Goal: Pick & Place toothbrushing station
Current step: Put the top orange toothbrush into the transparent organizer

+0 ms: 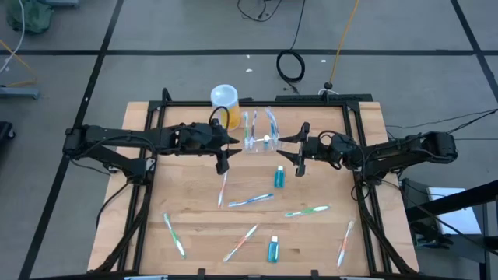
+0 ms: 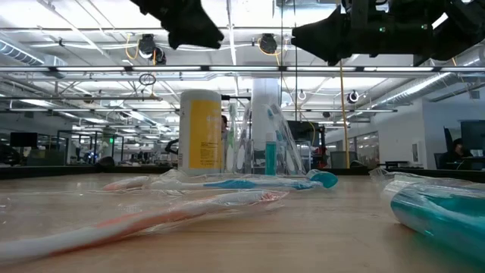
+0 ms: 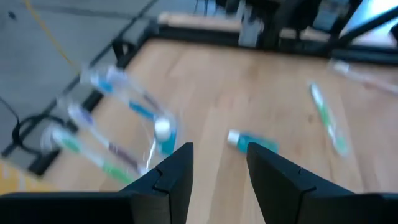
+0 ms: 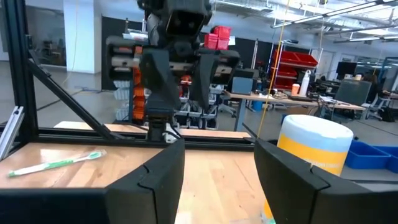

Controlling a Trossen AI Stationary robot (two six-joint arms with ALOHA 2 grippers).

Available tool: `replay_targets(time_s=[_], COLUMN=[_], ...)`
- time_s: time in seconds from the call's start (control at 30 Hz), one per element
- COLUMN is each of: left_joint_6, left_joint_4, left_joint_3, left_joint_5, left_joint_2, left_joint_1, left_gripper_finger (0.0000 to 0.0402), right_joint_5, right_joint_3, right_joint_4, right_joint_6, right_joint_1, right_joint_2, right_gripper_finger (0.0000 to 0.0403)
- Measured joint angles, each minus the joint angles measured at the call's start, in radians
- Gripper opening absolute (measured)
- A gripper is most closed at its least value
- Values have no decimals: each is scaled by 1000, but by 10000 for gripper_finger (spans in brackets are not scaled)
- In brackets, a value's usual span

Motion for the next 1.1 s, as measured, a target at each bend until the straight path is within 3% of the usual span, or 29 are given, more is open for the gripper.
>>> replay_targets(time_s=[0.17,0.37,0.67,0.83,1.1], left_joint_6=[-74,-317,-499,-578,-657], left_joint_4=[-191,-361,-370,-374,-387], left_joint_3=[0,-1,-2,-2,-2], left_joint_5=[2,-32,-53,8,23], left_joint_2=[0,35,256,381,486], left_joint_1=[0,-2,-18,-17,3], left_gripper_finger=[157,157,157,157,157], right_joint_5=[0,0,0,0,1], right_joint_3=[0,0,0,0,0], right_joint_4=[-29,-52,-53,-58,-59], right_joint_6=[0,0,0,0,0], right_joint_1=[0,0,0,0,0], right_joint_2=[0,0,0,0,0], right_gripper_finger=[187,187,187,187,187])
